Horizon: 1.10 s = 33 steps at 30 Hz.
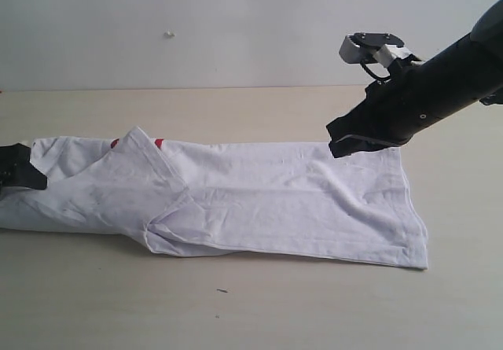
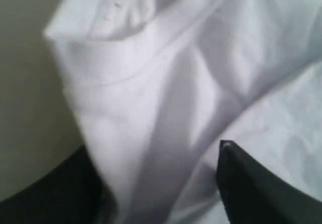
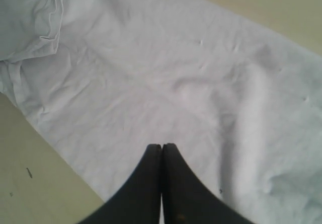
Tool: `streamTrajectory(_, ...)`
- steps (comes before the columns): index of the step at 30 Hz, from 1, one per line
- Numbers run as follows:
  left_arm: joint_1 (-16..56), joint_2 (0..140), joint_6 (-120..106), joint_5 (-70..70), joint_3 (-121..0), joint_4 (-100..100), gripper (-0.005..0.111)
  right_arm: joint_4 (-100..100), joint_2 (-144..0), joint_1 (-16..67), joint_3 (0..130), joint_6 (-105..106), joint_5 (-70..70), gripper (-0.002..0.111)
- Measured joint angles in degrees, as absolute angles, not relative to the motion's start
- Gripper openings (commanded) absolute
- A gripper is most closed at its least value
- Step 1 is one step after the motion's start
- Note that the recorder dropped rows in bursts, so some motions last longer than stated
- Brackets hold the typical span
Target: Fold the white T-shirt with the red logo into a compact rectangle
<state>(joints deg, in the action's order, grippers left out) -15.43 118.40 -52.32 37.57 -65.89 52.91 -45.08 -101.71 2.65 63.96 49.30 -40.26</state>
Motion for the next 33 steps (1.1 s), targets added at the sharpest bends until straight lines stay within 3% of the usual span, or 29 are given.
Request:
streamTrajectory(6, -15.43, 118.93, -53.97, 46.67, -67.41, 52.79, 0.062, -45.08, -101.71, 2.65, 63.96, 49.3, -41.2, 0.0)
streamTrajectory(13, -15.43, 118.93, -55.04, 52.95, -68.24, 50.63, 0.061, -45.08, -101.71, 2.65, 63.96, 49.3, -41.68, 0.0)
streamTrajectory(15, -15.43, 119.33, -55.13, 53.61, -68.28, 49.95, 0.054, -45.08, -101.71, 2.65, 63.96, 49.3, -41.68, 0.0)
streamTrajectory(17, -15.43, 120.19, -55.13, 53.96, -68.37, 49.43, 0.041, -45.08, -101.71, 2.65, 63.96, 49.3, -41.76, 0.0)
streamTrajectory(21, -15.43, 122.05, -55.13, 54.27, -68.37, 49.19, 0.001, -45.08, -101.71, 2.65, 63.96, 49.3, -41.76, 0.0)
streamTrajectory(33, -15.43, 119.44, -49.74, 59.72, -73.57, 40.1, 0.0, -45.08, -101.71, 2.65, 63.96, 49.3, -39.1, 0.0)
